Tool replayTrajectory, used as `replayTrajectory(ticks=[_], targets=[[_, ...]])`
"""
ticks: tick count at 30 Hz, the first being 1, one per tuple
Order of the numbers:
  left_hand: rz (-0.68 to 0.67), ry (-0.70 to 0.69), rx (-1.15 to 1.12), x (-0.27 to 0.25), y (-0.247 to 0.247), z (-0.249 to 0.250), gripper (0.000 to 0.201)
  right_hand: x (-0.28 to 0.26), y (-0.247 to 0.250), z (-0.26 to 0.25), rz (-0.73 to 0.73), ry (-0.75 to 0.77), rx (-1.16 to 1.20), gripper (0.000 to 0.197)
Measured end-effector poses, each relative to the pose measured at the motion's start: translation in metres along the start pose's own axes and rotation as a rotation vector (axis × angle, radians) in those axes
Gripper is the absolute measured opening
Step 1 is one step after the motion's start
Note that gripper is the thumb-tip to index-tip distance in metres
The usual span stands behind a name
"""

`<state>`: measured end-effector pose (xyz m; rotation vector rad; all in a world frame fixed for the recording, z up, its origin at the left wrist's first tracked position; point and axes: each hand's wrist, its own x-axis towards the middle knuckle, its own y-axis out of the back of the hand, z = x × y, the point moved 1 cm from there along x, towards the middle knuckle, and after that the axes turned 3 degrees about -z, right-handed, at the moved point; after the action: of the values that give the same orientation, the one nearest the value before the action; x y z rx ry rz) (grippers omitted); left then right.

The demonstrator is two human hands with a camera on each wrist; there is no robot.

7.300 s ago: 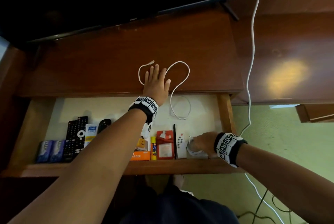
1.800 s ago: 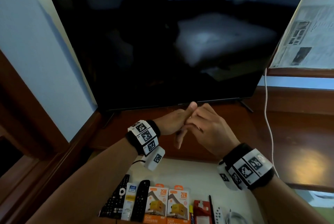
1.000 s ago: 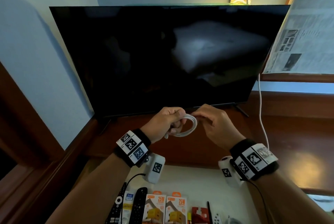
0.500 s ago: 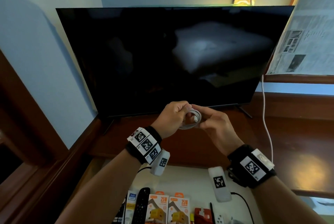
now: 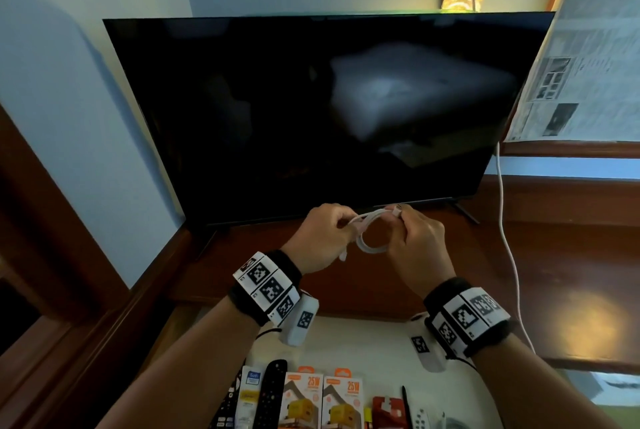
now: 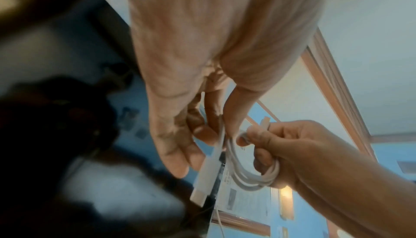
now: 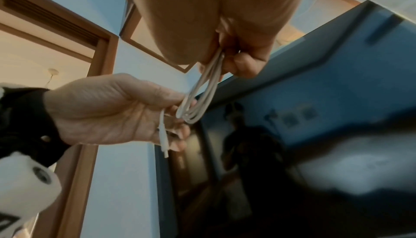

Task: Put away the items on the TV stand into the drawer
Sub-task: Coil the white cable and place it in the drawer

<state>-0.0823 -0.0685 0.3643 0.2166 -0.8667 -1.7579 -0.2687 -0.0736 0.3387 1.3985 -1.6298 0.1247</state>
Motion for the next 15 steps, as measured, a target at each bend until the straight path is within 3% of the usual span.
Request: replayTrajectory(ticks=[4, 9, 15], targets=[[0.133, 0.025, 0.034, -0.005, 0.012, 0.002, 0.023, -0.002, -0.002, 0.01, -0.008, 0.059, -0.176, 0.015], [0.155, 0.058, -0.373, -0.003, 0.004, 0.009, 0.014, 0.001, -0.012, 0.005, -0.028, 0.058, -0.196, 0.017], [0.359, 0.035, -0.191, 0.001, -0.019, -0.007, 0.02, -0.002, -0.006, -0.004, 0.028, -0.008, 0.042, 0.021]])
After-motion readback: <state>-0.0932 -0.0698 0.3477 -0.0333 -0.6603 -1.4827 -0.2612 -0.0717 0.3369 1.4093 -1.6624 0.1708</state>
